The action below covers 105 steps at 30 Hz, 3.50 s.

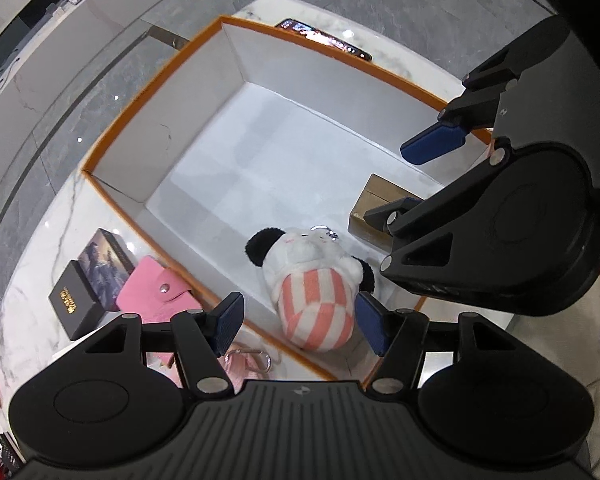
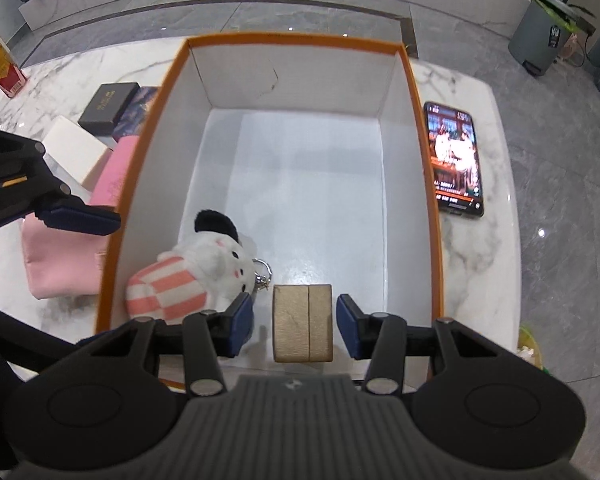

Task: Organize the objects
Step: 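Lower both items into the shoebox and open both tools, then move both tools back toward the remaining items on the table, then grasp the Donald Duck plush with the left tool while the right tool grasps the pink pouch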

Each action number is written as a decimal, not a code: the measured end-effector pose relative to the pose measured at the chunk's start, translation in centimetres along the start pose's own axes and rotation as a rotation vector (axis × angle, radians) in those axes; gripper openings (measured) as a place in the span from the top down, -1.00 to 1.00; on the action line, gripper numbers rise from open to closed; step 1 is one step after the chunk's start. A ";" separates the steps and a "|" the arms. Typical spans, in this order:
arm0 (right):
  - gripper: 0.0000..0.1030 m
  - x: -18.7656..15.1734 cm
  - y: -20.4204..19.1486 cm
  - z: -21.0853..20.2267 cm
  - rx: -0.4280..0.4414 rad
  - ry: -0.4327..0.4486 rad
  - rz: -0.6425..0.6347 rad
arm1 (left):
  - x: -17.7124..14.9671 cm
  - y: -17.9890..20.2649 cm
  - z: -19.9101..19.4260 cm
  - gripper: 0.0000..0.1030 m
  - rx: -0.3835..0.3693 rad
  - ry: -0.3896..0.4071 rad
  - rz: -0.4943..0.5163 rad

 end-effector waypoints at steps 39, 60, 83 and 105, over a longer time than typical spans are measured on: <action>-0.05 1.0 -18.4 -7.0 0.040 0.101 -0.189 | -18.3 -14.1 -9.1 -0.41 0.199 0.093 -0.173; -0.14 -1.0 -22.2 0.0 0.058 0.009 -0.237 | -26.5 -17.3 -1.1 -0.41 0.297 0.024 0.013; -0.45 -1.3 -27.2 6.6 0.084 -0.003 -0.252 | -26.3 -16.9 3.7 -0.50 0.343 0.174 0.337; -0.51 -0.9 -25.1 9.3 0.103 0.019 -0.282 | -24.2 -18.4 8.5 -0.55 0.278 0.165 0.324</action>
Point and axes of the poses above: each gripper's, at about its wrist camera, not at the fingertips, and z roughly the way its jaws point, y to its right, x to its top, the point moved 1 cm from there along z, roughly the way its jaws point
